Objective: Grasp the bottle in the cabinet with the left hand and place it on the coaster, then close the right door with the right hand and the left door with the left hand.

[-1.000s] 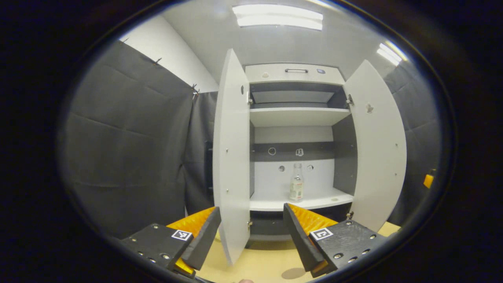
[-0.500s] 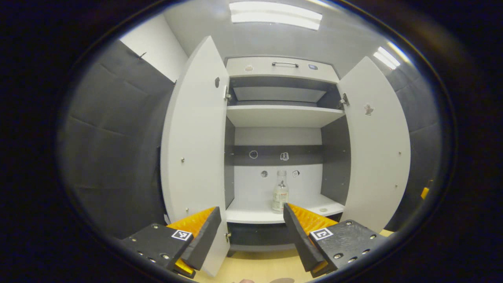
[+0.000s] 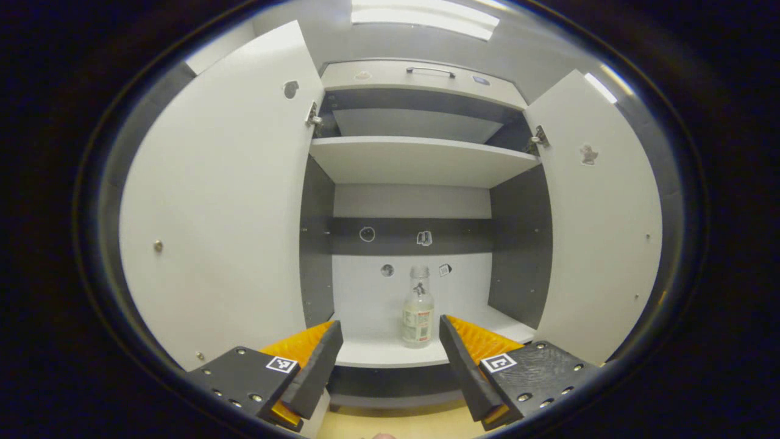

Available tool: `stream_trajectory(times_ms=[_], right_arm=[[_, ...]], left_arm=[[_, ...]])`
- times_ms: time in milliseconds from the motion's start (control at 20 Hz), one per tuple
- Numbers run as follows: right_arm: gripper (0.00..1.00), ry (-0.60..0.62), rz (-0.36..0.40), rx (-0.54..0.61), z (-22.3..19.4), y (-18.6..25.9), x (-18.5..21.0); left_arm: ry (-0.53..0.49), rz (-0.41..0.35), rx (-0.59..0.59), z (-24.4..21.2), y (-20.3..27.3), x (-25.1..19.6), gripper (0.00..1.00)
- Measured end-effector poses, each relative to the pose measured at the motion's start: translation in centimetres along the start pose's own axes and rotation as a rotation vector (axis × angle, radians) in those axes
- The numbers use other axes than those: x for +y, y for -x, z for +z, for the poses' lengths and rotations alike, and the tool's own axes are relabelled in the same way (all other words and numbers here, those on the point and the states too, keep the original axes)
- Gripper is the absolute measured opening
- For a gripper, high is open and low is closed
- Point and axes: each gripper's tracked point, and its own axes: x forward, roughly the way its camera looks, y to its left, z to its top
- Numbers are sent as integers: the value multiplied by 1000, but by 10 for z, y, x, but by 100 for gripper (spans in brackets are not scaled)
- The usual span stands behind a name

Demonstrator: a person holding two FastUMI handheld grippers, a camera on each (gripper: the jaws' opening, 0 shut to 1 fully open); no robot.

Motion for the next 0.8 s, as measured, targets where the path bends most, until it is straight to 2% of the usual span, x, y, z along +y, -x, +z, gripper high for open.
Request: stream_trajectory(times_ms=[100, 800], right_arm=[[95, -2, -30, 5, -3, -5, -7], [97, -13, -204, 57, -23, -26, -26]], left_arm=[[-3, -12, -4, -2, -21, -8, 92], [-40, -98, -24, -7, -159, -40, 94]])
